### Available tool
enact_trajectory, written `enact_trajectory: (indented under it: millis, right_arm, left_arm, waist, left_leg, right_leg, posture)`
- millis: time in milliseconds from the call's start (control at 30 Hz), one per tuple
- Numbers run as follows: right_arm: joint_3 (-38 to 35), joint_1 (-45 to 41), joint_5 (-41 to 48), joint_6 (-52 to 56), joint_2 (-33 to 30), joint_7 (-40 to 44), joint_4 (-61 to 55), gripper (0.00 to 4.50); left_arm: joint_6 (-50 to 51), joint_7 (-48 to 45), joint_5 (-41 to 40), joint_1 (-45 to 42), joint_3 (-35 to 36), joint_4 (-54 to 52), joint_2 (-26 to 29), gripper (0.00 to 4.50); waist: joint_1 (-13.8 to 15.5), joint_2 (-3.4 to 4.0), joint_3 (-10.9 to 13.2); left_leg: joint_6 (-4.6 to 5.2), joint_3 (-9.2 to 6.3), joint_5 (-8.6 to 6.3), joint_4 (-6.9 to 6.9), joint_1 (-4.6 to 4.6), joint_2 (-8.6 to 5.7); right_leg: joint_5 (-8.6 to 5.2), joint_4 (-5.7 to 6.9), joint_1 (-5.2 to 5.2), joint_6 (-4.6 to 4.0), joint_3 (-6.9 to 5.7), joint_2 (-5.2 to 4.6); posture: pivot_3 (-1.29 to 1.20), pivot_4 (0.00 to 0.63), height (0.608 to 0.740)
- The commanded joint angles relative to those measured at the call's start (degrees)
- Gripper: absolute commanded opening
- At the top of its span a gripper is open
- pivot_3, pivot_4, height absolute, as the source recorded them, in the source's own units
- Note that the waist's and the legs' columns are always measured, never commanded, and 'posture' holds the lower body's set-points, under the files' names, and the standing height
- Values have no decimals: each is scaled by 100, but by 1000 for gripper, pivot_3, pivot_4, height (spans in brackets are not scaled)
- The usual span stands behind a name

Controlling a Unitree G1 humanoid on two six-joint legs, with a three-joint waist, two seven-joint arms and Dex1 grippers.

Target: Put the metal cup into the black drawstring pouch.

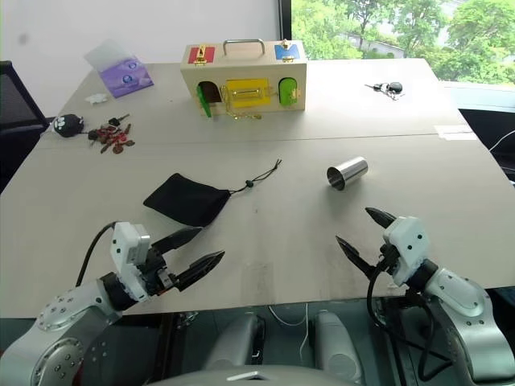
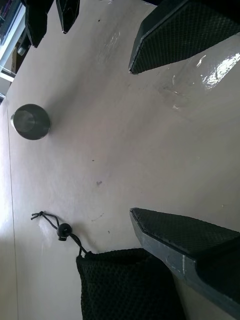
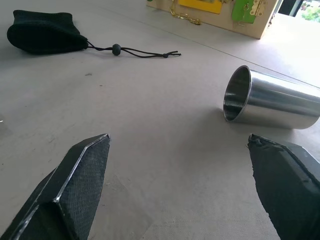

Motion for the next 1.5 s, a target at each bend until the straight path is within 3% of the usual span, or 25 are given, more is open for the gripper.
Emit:
enact_trajectory:
  millis: [33, 300, 500, 667, 867, 1033, 1133, 1267, 1367, 1400, 1500]
  right_arm:
    - [-31, -224, 143, -230, 28, 88, -89, 4500]
    - [329, -904, 799, -397, -230, 1073, -226, 4500]
    - [457, -1094, 949, -254, -532, 1359, -358, 4500]
    - [552, -1217, 904, -150, -457, 1141, -385, 4500]
    - [559, -1312, 867, -95, -410, 937, -355, 4500]
    - [635, -1337, 730, -106, -364, 816, -346, 4500]
    - [674, -1350, 728, -48, -347, 712, -427, 4500]
    - [689, -1360, 665, 78, -301, 443, -466, 4500]
    - [742, -1510, 140, 55, -128, -102, -375, 4500]
    - [796, -1622, 54, 331, -102, -306, -378, 4500]
    - [1018, -1923, -425, 1069, -162, -806, -500, 4500]
  left_arm:
    - [16, 208, -165, -110, 216, -264, 30, 4439]
    - [1005, 1984, -140, -1125, 217, -850, 36, 4439]
    - [2918, 3436, 1164, -2240, -750, -1187, 1086, 4439]
    - [3261, 3576, 2116, -3189, -2096, -1035, 1736, 4439]
    - [3867, 3550, 2576, -3993, -3021, -664, 1505, 4439]
    - [3538, 3573, 3057, -3855, -3385, 117, 1308, 4439]
    - [3567, 3384, 3244, -3947, -3509, 180, 1399, 3621]
    - [3397, 3112, 3354, -3958, -3365, 132, 1447, 1694]
    - [3392, 2839, 3136, -3961, -2905, 237, 1294, 236]
    - [3421, 2614, 2889, -3968, -2589, 284, 1195, 55]
    - [3507, 1982, 2211, -4007, -1730, 520, 927, 55]
  waist:
    - [-1, 0, 0]
    - [63, -1, 1]
    - [104, -3, 3]
    - [104, -8, 7]
    - [101, -10, 8]
    - [83, -11, 9]
    - [101, -15, 10]
    - [105, -14, 11]
    - [100, -15, 11]
    - [96, -15, 11]
    - [101, -15, 11]
  left_leg:
    - [0, 0, 0, 0, 0, 0]
    - [0, -9, 0, 2, -2, 2]
    - [0, -12, 0, 0, -2, -7]
    - [-1, -11, 0, -3, -4, -12]
    - [-1, -8, 0, -8, -7, -13]
    - [-1, -10, 0, -10, -9, -17]
    - [-1, -13, 0, -10, -9, -14]
    - [-1, -12, 0, -10, -10, -12]
    - [-1, -12, 0, -10, -10, -12]
    - [-1, -11, 0, -10, -9, -11]
    - [-2, -11, 0, -9, -9, -10]
  right_leg:
    - [0, 0, 0, 0, 0, 0]
    - [9, 0, 3, 11, -7, 3]
    - [11, -1, 3, 12, -8, 5]
    - [12, -2, 2, 10, -7, 4]
    - [20, -5, -2, -1, -5, 4]
    - [22, -7, -2, -5, -8, 3]
    - [23, -7, -3, -7, -10, 3]
    - [23, -7, -2, -7, -10, 1]
    - [23, -8, -3, -7, -9, 0]
    - [23, -7, -3, -7, -8, 0]
    - [23, -6, -4, -7, -10, 0]
  posture:
    - [0, 150, 740]
    - [0, 150, 740]
    - [0, 150, 740]
    - [0, 150, 740]
    - [0, 150, 740]
    - [0, 150, 740]
    - [0, 150, 740]
    - [0, 150, 740]
    - [0, 150, 740]
    - [0, 150, 740]
    - [0, 150, 740]
